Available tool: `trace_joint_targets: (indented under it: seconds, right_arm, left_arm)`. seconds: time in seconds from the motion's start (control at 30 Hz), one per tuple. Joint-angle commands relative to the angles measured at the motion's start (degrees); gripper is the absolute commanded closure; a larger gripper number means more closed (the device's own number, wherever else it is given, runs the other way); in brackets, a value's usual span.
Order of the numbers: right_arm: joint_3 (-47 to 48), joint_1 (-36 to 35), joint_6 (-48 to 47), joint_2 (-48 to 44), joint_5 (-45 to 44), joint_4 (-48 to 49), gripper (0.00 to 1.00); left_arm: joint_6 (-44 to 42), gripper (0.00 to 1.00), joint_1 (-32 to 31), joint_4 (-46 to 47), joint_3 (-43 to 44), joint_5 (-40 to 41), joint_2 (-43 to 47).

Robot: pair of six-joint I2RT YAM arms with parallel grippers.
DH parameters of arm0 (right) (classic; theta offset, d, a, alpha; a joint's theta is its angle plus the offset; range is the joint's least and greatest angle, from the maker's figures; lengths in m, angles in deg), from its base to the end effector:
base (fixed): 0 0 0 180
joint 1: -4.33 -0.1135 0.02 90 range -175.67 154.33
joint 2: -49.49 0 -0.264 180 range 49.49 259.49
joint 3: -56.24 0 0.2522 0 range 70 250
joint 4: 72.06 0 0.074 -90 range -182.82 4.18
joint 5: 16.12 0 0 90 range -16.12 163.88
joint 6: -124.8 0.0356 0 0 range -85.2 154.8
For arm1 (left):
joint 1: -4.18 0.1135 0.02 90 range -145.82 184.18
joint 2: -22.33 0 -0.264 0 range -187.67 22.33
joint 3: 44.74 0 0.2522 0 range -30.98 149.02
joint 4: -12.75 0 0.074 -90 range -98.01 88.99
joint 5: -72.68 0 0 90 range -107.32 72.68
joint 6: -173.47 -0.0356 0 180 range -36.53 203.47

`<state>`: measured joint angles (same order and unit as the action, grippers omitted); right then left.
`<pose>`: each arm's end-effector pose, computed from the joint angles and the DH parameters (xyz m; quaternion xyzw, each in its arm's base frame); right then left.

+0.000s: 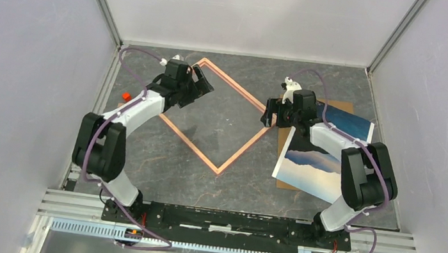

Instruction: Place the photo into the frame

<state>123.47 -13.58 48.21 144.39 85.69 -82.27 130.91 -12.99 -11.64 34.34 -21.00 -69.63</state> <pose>0.3325 0.1151 0.1926 -0.0802 0.8911 0.2069 0.3958 0.3452 -0.1091 0.2548 -0.2201 0.8682 -0.2615 0.3598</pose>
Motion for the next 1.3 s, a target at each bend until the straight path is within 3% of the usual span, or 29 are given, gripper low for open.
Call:
trace_joint_targets:
  seconds: [0.0,0.2,0.47,0.7,0.9,1.27]
  right_arm:
    - [1.51,-0.06,-5.71,-1.59,0.05,-3.32,0.1]
    - [1.18,-0.05,-6.2,-1.72,1.08,-3.23,0.11]
    - [2.07,0.01,-6.02,0.25,2.66,-3.46,0.11]
    - [1.72,0.0,-5.45,0.63,4.41,-2.76,0.12]
    - [1.12,0.0,-4.79,0.69,5.54,-2.17,0.12]
    - [-1.62,-0.09,-3.29,-1.01,6.85,-0.98,0.13]
  left_arm:
    - [-5.74,0.0,2.98,-0.11,4.1,11.31,-3.76]
    - [-11.74,0.0,9.3,-2.9,9.06,10.93,-9.96]
    - [-16.33,0.0,17.05,-18.71,35.92,1.22,-29.61]
    - [-17.61,0.0,20.9,-20.1,45.54,-10.48,-40.71]
    - [-16.57,0.0,21.56,-16.89,37.51,-13.76,-38.62]
    - [-6.16,0.0,24.38,-15.29,5.86,-15.36,-17.57]
